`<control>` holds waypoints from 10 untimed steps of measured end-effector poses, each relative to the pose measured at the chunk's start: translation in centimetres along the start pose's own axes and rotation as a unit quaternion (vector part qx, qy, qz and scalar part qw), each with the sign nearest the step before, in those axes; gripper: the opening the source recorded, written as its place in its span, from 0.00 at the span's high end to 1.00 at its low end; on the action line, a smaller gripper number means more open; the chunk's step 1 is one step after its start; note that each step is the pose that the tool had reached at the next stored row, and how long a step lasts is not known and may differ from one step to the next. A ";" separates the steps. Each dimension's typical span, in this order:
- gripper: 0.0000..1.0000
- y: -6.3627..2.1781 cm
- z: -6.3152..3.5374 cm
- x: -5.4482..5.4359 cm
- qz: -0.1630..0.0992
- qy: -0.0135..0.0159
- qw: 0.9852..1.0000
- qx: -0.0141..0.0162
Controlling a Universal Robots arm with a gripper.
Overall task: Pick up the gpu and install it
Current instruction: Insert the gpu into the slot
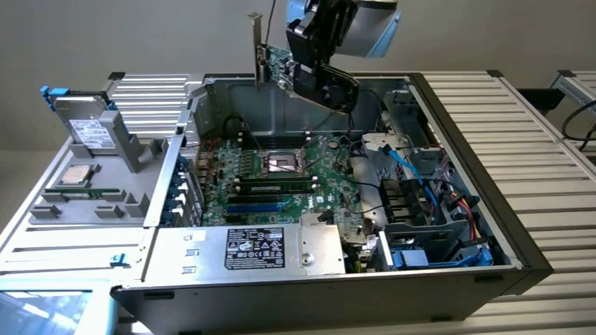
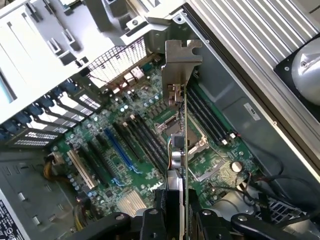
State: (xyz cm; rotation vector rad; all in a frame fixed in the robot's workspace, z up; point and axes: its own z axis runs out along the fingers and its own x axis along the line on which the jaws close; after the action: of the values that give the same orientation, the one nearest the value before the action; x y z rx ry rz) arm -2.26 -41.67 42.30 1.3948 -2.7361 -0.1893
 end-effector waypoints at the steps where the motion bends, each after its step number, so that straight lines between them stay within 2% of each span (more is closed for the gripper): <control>1: 0.72 0.00 0.01 0.0 -0.005 0.001 1.000 0.003; 4: 0.72 0.00 0.02 0.0 -0.021 0.005 1.000 0.011; 6: 0.72 0.00 0.04 0.0 -0.033 0.009 0.999 0.016; 8: 0.72 -0.01 0.08 0.0 -0.047 0.013 0.999 0.019; 10: 0.72 -0.02 0.16 0.0 -0.065 0.016 0.998 0.021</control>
State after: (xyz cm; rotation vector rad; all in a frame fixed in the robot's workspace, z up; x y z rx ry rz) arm -2.26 -41.67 42.14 1.5741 -2.6394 -0.1159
